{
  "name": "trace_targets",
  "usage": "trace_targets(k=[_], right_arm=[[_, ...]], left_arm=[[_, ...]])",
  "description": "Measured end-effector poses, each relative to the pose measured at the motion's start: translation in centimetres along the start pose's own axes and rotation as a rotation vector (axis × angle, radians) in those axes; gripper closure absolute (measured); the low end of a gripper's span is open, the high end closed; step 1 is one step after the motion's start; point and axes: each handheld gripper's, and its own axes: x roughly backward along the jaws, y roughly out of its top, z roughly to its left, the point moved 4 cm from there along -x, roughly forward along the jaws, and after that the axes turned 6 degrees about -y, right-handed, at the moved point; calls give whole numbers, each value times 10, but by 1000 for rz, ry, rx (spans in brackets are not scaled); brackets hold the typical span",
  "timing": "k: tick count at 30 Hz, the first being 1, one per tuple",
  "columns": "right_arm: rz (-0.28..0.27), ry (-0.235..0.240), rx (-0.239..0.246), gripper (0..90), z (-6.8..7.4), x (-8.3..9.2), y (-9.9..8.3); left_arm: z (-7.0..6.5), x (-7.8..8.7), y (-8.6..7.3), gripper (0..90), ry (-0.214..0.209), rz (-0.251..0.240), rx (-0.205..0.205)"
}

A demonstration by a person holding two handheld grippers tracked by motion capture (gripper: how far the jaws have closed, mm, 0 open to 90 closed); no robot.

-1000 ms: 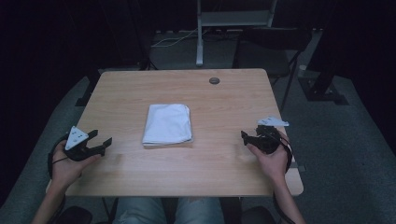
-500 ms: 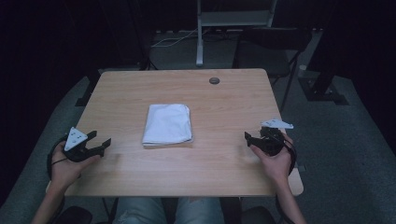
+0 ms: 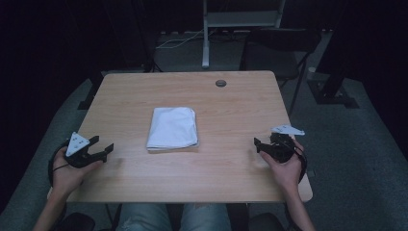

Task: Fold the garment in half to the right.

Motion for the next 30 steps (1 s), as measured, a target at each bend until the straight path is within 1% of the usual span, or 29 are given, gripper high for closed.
trace_targets(k=[13,27,30], right_arm=[[2,-4,-10,260,-2,-1,-5],[5,-3,-13,258,-2,-2,-8],[6,-3,-20,257,-3,-2,-8]], left_arm=[[-2,-3,-2,326,0,6,-5],[-3,-6,-7,326,-1,9,3],[-3,-7,-8,326,6,16,2]])
